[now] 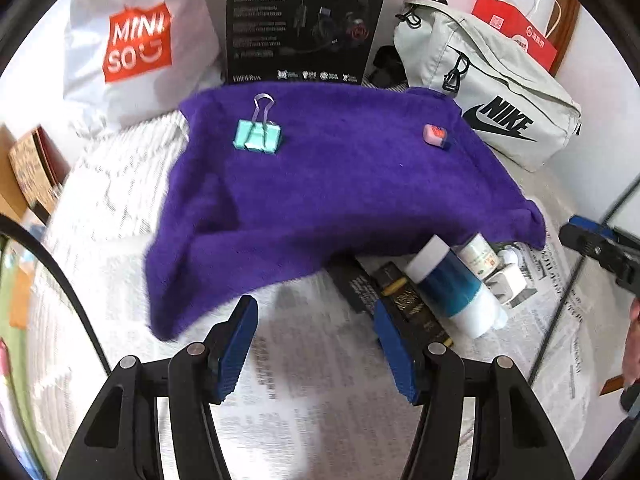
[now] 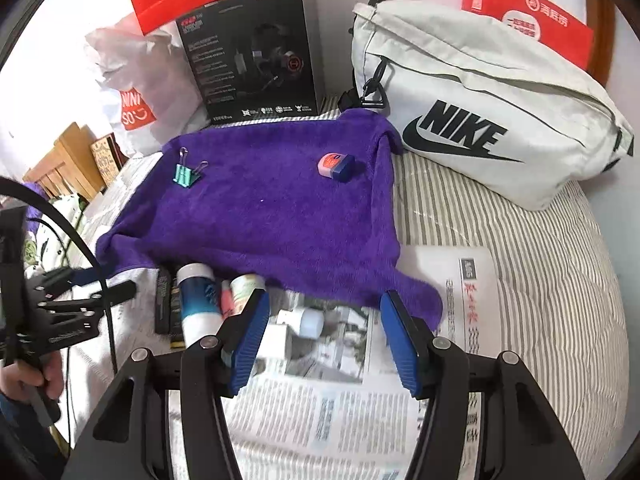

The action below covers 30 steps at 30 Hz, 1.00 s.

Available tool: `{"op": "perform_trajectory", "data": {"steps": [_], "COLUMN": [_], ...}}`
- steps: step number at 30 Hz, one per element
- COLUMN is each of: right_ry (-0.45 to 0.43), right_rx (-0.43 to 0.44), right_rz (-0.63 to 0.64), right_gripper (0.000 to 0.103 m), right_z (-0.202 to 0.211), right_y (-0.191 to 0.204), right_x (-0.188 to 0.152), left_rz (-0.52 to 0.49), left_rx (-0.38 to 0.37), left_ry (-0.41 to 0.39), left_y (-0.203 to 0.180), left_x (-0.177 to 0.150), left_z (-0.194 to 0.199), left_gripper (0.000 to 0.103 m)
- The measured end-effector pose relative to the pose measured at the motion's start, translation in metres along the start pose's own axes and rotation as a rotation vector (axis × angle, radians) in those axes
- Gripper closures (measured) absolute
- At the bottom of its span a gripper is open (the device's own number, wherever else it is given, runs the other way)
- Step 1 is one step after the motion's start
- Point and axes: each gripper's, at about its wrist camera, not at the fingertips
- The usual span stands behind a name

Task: Organize rigid objects
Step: 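Open both tools and withdraw them from the towel toward the remaining items, then grasp the small clear plastic cup with the left tool while the right tool grasps the white charger plug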

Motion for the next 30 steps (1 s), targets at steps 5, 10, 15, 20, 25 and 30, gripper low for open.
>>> {"op": "perform_trajectory", "data": {"steps": [5,10,15,20,25,30], "right_ry": [-0.003,0.002,0.005,0.016,0.027,0.045], "right_rx": [0.011,0.010,0.018,0.019,0.020,0.015], "right_rz": [-0.009,-0.015,-0.015,0.009,0.009,0.019], "right_gripper": [0.044,0.044,0.044,0.044,0.044,0.044], "right_z": [0.005,0.006,0.002,-0.001,-0.004,-0.010], "right_y": [0.000,-0.002,0.000,0.005,0.005,0.006], "right_x": [-0.010,-0.018,-0.019,-0.022,-0.025,-0.029], "left_rz": [-0.011,-0.027,-0.048,-0.122,-0.184,-0.238], "left_rx": [0.032,0.042,0.038,0.054,0.051,0.040], "left_ry": [0.034,0.049,0.042,0.040,0.065,0.062], "left_y": [-0.003,-0.001,0.000,-0.006,-0.011,-0.018], "left_x": [-0.002,-0.013,-0.014,-0.011,-0.013,-0.018], "left_z": [-0.015,-0.012,-0.012,-0.017,-0.020,-0.021], "left_gripper": [0.044,0.044,0.044,0.045,0.066,0.076]}}
Point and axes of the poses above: each gripper's, at about its wrist camera, not at the fingertips, and z roughly against the way its jaws point, y to its left, x to its top, and after that the axes turned 11 degrees about -x, right-handed
